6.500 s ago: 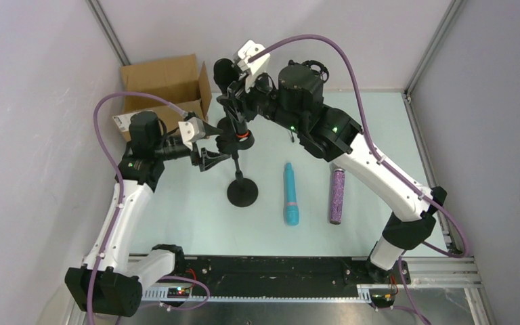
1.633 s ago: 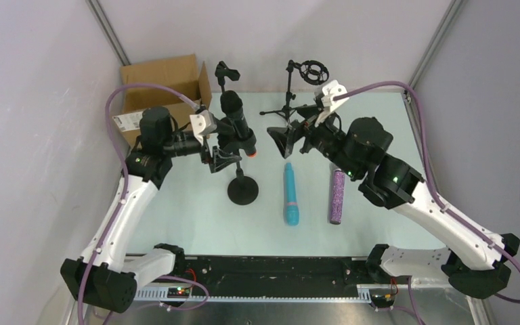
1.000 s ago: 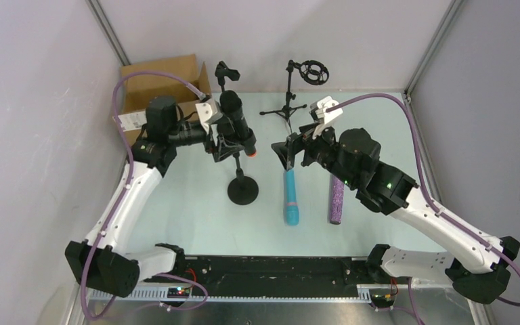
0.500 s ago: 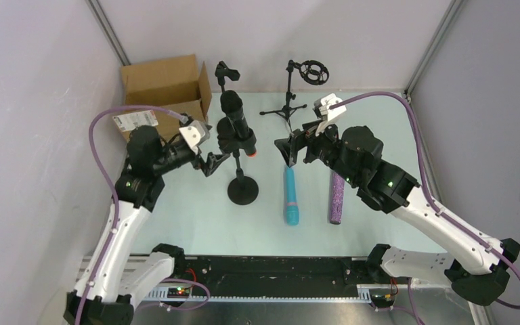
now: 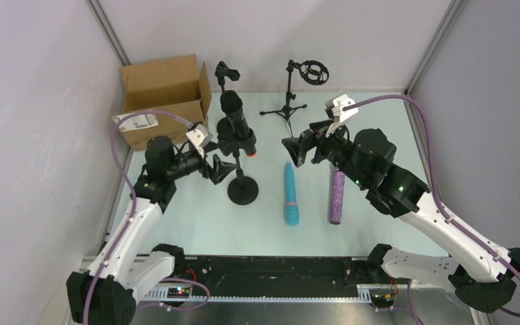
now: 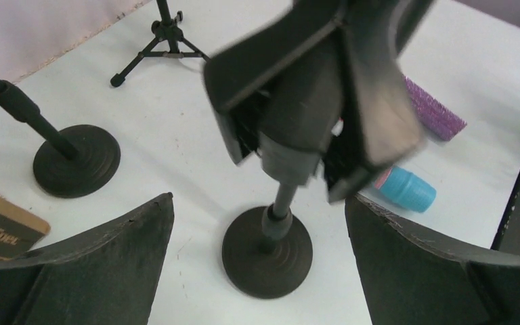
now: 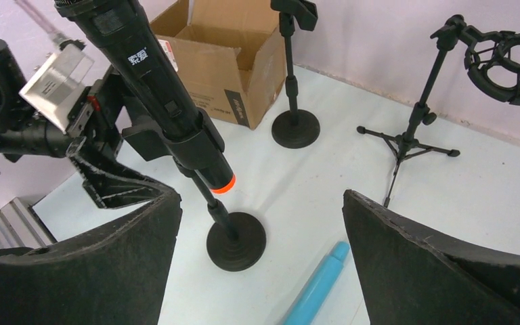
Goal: Attach the microphones to the stand
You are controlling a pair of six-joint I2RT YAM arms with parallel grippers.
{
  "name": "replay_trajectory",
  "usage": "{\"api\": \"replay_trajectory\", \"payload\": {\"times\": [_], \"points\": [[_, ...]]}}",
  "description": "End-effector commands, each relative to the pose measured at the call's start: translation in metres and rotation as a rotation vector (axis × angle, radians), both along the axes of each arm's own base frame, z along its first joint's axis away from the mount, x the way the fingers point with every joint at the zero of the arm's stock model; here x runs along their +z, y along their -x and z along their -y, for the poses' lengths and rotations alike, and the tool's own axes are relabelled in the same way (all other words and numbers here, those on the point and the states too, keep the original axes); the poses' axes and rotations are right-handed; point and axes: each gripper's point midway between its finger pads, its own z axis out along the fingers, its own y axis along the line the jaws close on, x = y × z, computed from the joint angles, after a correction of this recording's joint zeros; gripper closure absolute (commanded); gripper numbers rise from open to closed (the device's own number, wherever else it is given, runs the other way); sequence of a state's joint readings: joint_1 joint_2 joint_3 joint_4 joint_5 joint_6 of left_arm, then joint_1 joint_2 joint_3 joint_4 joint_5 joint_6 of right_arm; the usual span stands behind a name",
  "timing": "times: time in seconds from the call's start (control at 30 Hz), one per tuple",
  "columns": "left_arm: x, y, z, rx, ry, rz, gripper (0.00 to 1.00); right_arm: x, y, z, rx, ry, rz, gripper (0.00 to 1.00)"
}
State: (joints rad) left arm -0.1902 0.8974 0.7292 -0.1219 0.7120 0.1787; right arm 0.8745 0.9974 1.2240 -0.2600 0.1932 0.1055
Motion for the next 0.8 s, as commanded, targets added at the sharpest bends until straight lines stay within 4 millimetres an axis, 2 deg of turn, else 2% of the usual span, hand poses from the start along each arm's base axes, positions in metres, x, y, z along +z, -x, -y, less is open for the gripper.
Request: {"api": "replay_trajectory", "payload": {"times": [0.0,0.17,0.33,0.57,0.77], "points": [[0.032,-0.015,0.014,-0.029,0.140,0.036,0.00,0.012,0.004,0.004,0.004,-0.043,0.021,0.08],[0.028,-0.010,0.026,-0.104,0.183,0.006,0.04,0.015,0.005,0.007,0.001,-0.045,0.030,0.09],[0.022,-0.009,0.030,-0.149,0.181,0.014,0.23,0.019,0.007,0.009,0.002,-0.052,0.041,0.10],[0.008,-0.007,0.032,-0.203,0.138,0.049,0.39,0.020,0.007,0.012,-0.006,-0.056,0.042,0.10],[0.012,-0.012,0.030,-0.195,0.119,0.102,0.56,0.017,0.007,0.009,0.000,-0.051,0.032,0.11]]}}
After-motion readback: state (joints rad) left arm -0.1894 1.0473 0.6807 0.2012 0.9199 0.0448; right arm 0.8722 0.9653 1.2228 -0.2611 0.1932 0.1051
